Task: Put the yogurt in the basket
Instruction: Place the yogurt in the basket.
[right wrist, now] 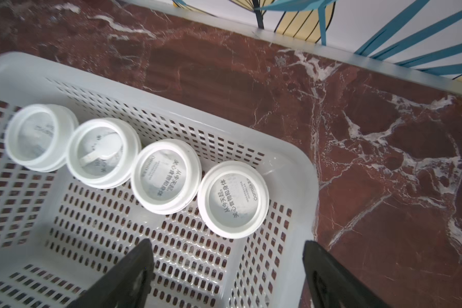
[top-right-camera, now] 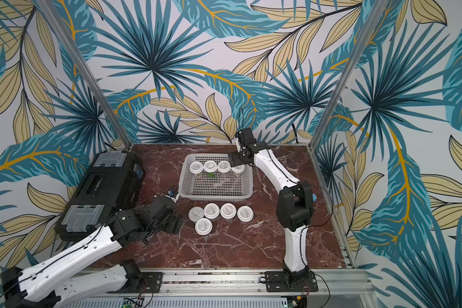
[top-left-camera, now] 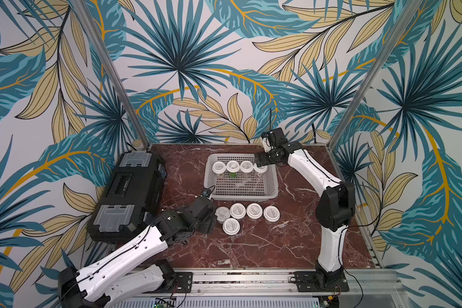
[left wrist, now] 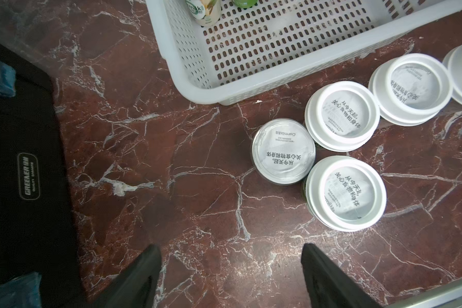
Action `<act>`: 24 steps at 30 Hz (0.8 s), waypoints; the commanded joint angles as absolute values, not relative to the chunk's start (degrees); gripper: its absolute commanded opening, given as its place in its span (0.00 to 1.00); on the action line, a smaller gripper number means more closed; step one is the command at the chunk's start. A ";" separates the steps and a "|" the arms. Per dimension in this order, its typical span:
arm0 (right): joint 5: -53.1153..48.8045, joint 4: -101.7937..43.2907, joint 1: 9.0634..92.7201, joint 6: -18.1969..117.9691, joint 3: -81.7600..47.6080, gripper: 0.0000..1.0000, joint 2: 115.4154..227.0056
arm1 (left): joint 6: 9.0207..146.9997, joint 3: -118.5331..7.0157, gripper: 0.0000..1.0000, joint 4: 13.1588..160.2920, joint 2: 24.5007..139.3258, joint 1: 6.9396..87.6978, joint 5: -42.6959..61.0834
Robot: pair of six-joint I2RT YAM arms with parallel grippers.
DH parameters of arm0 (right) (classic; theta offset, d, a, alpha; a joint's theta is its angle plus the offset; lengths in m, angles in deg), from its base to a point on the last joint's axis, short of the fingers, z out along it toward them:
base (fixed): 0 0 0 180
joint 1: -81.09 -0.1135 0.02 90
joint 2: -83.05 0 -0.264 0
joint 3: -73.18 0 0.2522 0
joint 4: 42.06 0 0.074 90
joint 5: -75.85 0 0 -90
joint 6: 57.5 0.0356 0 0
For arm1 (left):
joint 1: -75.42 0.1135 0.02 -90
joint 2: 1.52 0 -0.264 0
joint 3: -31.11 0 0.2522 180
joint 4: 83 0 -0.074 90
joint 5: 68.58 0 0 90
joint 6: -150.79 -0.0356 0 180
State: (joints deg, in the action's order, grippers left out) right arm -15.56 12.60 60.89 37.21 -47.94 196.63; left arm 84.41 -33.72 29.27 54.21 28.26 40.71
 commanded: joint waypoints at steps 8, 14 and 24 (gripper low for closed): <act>-7.84 8.06 60.82 41.49 -30.97 0.93 177.16 | 83.90 -38.28 0.87 27.79 54.98 28.47 40.89; -6.29 4.46 59.72 43.88 -15.49 0.93 165.34 | 84.20 -38.94 0.90 27.61 55.91 28.48 39.74; -14.01 -9.90 59.31 46.31 9.34 0.91 152.63 | 85.02 -42.17 1.00 25.95 60.66 25.93 36.99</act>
State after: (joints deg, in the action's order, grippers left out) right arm -9.29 -2.56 59.44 44.86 4.76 154.18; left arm 84.60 -38.64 27.17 59.50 26.93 37.85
